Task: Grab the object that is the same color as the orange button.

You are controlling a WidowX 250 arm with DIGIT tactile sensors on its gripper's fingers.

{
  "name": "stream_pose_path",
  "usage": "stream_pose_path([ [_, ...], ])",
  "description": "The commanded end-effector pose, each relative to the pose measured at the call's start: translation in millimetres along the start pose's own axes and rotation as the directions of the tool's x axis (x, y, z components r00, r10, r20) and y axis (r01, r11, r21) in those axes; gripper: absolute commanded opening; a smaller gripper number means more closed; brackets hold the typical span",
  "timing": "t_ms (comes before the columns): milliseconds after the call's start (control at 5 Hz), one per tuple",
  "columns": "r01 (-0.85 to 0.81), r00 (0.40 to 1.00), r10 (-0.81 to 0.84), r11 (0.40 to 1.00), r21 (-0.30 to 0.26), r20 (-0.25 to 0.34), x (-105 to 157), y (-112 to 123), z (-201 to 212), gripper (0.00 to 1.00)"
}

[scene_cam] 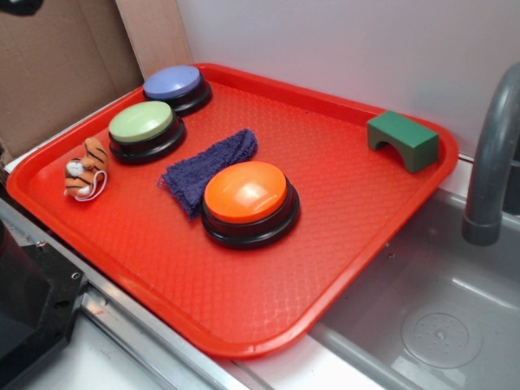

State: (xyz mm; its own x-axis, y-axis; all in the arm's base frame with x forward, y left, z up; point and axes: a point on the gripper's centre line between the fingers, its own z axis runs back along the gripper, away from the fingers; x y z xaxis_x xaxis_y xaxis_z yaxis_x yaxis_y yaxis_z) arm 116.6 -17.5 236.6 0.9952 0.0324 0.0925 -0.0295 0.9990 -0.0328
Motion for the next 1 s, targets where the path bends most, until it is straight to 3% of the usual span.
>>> stream_pose_path([
  [0,0.000,1.000,0.000,1.000,0.000,0.000,0.0,0.0,0.0,1.00],
  [400,-0.133,0.989,0.133,0.991,-0.005,0.071,10.3,23.6,-26.2,1.00],
  [800,-0.382,0.920,0.379,0.924,0.011,0.100,27.7,75.4,-91.8,1.00],
])
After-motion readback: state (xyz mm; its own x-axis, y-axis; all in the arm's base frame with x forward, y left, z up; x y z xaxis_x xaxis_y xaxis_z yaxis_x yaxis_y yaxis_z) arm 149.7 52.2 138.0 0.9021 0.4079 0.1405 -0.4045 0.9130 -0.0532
